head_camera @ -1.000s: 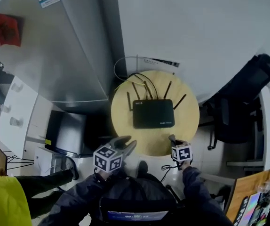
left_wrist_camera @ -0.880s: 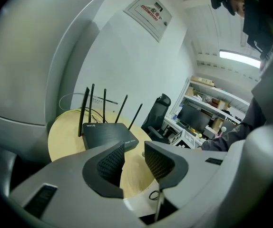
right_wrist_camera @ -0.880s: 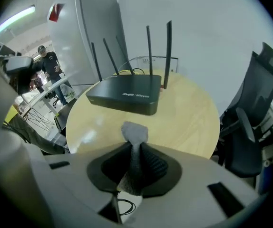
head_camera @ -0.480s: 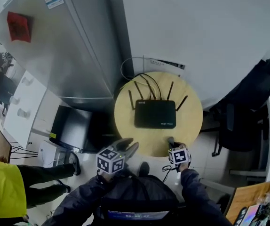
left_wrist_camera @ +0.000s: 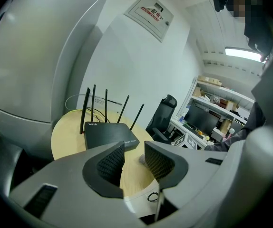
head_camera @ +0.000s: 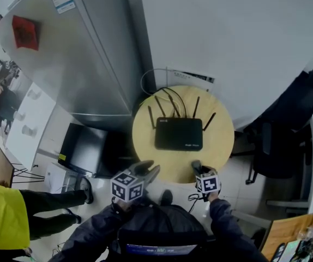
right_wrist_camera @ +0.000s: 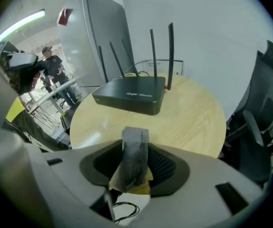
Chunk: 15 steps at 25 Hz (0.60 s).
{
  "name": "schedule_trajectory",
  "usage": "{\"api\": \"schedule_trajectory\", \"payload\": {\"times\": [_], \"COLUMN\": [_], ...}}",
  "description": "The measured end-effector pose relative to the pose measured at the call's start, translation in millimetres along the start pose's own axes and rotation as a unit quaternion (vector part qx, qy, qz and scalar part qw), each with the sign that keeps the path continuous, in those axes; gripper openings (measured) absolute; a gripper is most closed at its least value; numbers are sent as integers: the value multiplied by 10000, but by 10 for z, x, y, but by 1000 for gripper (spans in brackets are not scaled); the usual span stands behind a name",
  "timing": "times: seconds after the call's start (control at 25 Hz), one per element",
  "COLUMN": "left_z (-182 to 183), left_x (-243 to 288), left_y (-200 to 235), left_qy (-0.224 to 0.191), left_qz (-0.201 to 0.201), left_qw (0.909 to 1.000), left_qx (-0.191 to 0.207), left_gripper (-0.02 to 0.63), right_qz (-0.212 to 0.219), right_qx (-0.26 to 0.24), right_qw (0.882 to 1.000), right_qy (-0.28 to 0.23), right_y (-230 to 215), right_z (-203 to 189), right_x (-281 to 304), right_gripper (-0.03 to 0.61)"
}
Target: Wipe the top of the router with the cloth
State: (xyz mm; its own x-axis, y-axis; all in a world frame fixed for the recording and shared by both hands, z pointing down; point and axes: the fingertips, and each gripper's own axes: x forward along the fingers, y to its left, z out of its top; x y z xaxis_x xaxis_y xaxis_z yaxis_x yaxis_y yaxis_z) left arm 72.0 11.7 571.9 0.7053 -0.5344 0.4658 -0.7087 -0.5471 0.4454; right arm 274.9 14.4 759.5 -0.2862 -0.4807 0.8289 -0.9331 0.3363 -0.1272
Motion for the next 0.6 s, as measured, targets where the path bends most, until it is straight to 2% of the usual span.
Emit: {"api": "schedule_trajectory", "payload": {"times": [0.16,0.4,0.6], "left_z": [32,34,60], "left_x": [13,42,84], "left_y": [-16,-15,-36], "left_qy": [-29,-41,-25], "left_qz": [-23,-97,-251], "left_qw": [10000,9999,9997], "left_qx": [21,12,37], "left_gripper": [128,129,129], "right_qz": [-20,-31,-188], "right_qx": [8,392,709], "right_qw": [9999,9977,9910], "right_qy": [-135,-561,-1124], "right_y": [-19,-63,-54], "right_z": [61,167,377], "right_x": [-72,-355,-736], "right_gripper": [199,197,113]}}
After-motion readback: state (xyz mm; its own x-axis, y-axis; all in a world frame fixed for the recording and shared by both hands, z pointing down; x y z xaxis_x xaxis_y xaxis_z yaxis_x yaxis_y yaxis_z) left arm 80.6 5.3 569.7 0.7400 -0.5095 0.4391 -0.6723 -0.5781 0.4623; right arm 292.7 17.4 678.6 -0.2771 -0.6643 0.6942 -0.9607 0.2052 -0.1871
